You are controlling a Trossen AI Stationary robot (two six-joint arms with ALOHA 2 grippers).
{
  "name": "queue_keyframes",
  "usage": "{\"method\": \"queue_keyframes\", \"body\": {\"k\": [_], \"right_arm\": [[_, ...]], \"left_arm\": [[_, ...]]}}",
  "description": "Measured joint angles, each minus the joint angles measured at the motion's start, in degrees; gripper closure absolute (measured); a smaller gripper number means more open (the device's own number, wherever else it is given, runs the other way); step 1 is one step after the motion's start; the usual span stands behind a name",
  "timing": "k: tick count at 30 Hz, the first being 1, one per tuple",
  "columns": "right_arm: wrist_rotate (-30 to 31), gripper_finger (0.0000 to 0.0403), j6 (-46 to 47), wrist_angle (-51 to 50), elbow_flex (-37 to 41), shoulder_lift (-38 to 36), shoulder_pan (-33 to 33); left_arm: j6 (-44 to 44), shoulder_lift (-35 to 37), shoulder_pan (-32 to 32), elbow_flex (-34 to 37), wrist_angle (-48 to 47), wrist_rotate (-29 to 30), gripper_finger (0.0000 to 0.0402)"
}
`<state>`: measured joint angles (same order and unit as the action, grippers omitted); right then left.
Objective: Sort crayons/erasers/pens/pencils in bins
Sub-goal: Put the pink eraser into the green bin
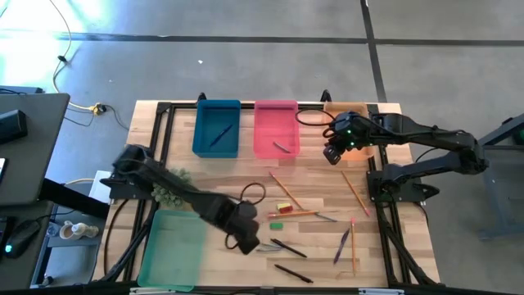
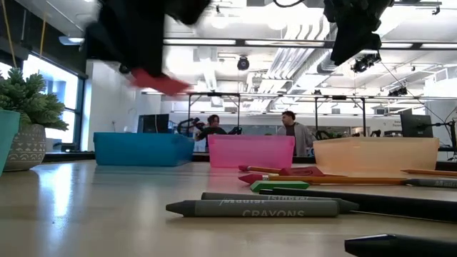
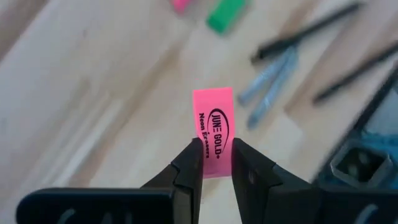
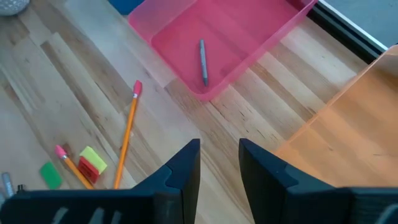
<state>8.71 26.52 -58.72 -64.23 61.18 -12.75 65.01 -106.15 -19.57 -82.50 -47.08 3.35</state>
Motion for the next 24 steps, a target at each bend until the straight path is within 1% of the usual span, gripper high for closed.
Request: {"method": "queue_keyframes", "body": {"k": [5,12,15,19,24], "right_arm": [[-0.2,0.03,0.0,-0.2,0.0,-0.1,0.0],[-0.2,0.03,0.0,-0.2,0.0,-0.1,0.0],[-0.2,0.03,0.0,-0.2,0.0,-0.1,0.0],[-0.2,0.03,0.5,-0.2,0.0,-0.1,0.0],[-0.1,0.03,0.6,-0.2,0.0,-0.1,0.0]], "left_arm": [[7.0,5.4,-4.4,0.0,-7.6,2.4,0.0346],[21.2,11.0,-12.9,-0.1,-16.0,7.0,0.0346],[28.4,11.9,-16.7,0.0,-20.4,8.4,0.0346],[38.2,12.3,-22.2,0.0,-26.2,8.4,0.0346],[50.2,12.4,-28.2,1.0,-28.6,8.4,0.0346]]}}
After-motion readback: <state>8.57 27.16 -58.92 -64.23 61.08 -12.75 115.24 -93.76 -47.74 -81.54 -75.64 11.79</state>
